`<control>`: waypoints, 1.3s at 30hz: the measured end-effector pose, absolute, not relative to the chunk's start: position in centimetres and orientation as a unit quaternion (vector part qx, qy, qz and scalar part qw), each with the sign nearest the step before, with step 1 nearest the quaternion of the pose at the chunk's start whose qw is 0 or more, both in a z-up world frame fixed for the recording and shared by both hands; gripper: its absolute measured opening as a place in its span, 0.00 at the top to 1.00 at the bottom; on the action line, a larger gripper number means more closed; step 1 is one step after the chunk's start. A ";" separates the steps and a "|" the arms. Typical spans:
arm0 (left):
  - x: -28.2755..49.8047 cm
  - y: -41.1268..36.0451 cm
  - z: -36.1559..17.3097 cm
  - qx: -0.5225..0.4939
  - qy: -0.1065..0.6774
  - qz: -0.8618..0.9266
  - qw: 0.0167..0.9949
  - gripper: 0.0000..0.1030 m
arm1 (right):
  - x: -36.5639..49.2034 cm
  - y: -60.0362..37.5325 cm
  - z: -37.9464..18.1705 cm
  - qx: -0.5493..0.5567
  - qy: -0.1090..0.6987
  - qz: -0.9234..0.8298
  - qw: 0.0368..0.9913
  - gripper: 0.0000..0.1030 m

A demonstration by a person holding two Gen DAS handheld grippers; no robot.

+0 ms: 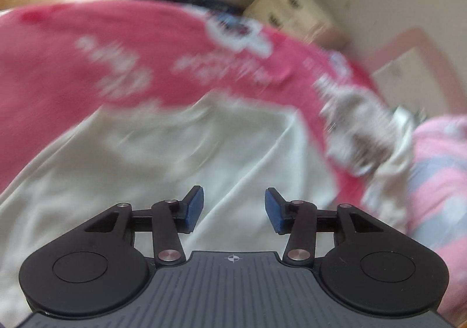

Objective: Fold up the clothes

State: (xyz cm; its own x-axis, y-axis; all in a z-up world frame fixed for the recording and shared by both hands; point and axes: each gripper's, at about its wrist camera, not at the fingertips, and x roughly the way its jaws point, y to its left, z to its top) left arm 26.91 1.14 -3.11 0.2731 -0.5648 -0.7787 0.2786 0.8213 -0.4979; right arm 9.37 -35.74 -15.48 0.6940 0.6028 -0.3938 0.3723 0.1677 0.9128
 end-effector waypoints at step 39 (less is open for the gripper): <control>19.8 5.0 -5.8 -0.067 0.529 -0.201 0.822 0.97 | 10.9 -20.2 -14.1 0.508 0.445 0.108 0.730 0.96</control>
State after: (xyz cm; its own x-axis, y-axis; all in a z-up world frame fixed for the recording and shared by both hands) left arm 19.78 4.99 -5.82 0.3592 -0.4010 -0.8427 0.2594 0.9103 -0.3227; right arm 10.91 -20.22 -14.12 0.5804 0.6097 -0.5399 0.2940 0.4613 0.8371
